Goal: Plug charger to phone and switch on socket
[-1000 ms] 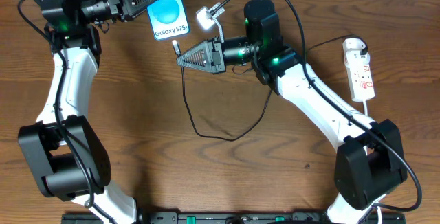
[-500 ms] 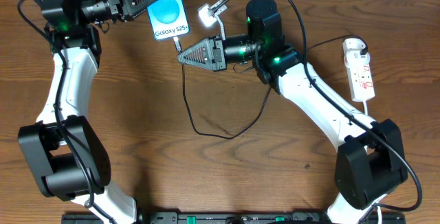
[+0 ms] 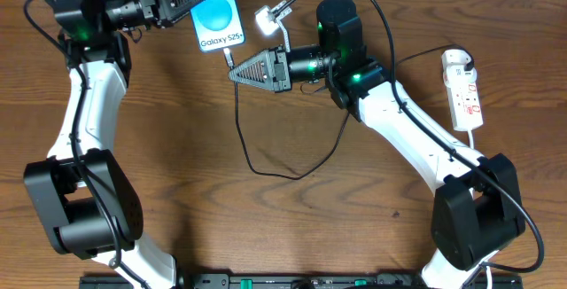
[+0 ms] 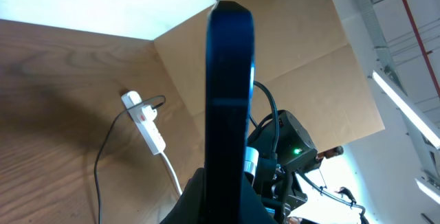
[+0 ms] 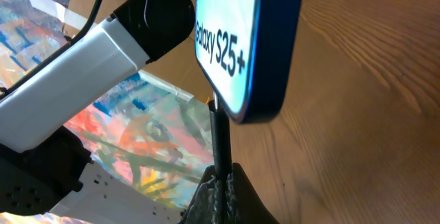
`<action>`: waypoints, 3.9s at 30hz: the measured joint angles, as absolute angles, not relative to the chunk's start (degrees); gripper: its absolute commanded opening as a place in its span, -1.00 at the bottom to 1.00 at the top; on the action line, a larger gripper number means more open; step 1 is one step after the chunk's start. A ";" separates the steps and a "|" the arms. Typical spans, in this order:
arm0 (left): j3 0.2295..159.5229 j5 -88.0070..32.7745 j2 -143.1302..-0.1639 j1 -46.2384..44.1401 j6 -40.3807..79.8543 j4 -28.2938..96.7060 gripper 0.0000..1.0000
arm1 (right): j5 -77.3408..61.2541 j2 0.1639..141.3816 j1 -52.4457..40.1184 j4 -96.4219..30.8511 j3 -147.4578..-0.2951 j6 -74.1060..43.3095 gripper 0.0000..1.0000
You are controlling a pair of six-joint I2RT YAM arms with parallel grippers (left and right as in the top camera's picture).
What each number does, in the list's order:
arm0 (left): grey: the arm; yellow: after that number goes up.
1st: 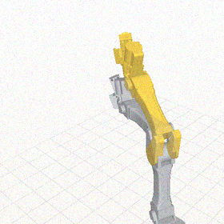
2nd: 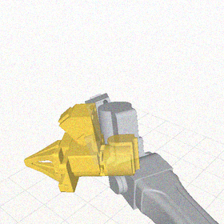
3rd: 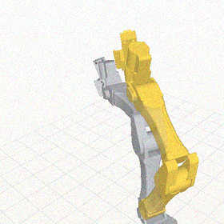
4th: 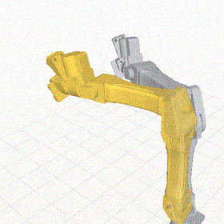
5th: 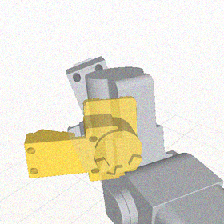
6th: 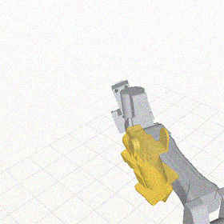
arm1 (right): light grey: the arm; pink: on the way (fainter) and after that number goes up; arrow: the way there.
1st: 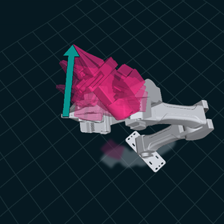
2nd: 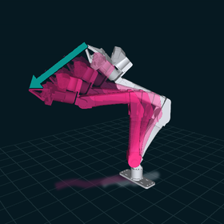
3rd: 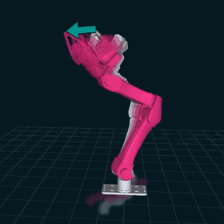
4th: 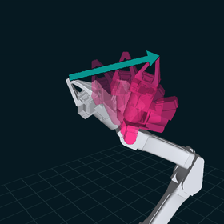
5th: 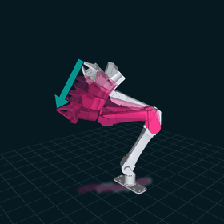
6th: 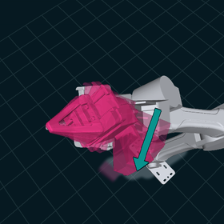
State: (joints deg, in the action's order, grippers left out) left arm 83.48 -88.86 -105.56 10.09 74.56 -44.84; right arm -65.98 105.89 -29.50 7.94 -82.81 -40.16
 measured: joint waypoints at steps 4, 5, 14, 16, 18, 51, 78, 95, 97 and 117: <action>83.48 -88.82 -105.56 9.63 74.56 -44.84 -0.86 | -66.04 105.89 -29.50 7.92 -82.78 -40.18 -0.98; 83.48 -88.86 -105.56 9.58 74.56 -44.84 -0.86 | -65.98 105.89 -29.50 7.92 -82.78 -40.16 -0.98; 83.48 -89.06 -105.56 9.58 74.56 -44.84 -0.85 | -65.73 105.89 -29.50 8.27 -82.78 -40.82 -0.98; 83.48 -89.06 -105.56 9.58 74.61 -44.84 -0.86 | -65.73 105.89 -29.50 8.67 -82.81 -41.06 -0.98; 83.48 -89.03 -105.56 9.58 74.65 -44.84 -0.85 | -65.76 105.89 -29.50 9.13 -82.78 -41.30 -0.98; 83.48 -88.82 -105.56 9.58 74.74 -44.84 -0.86 | -65.69 105.89 -29.50 11.40 -82.78 -42.65 -0.98; 83.48 -86.02 -105.56 8.54 74.98 -44.91 -0.86 | -64.84 105.89 -28.36 14.46 -82.35 -43.46 -0.98; 82.08 -85.36 -105.54 8.01 75.18 -44.97 -0.86 | -66.54 105.91 -27.42 14.90 -81.91 -43.59 -0.78; 81.73 -86.98 -105.54 8.01 75.16 -44.95 -0.86 | -66.24 105.91 -27.24 14.06 -81.95 -43.59 -0.58; 78.54 -89.71 -105.54 8.47 70.65 -44.97 -0.86 | -63.79 105.93 -24.10 -16.75 -82.61 -29.06 0.29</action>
State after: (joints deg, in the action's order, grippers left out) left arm 78.54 -89.71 -105.54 8.47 70.65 -44.97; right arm -63.79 105.93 -24.10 -16.75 -82.61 -29.06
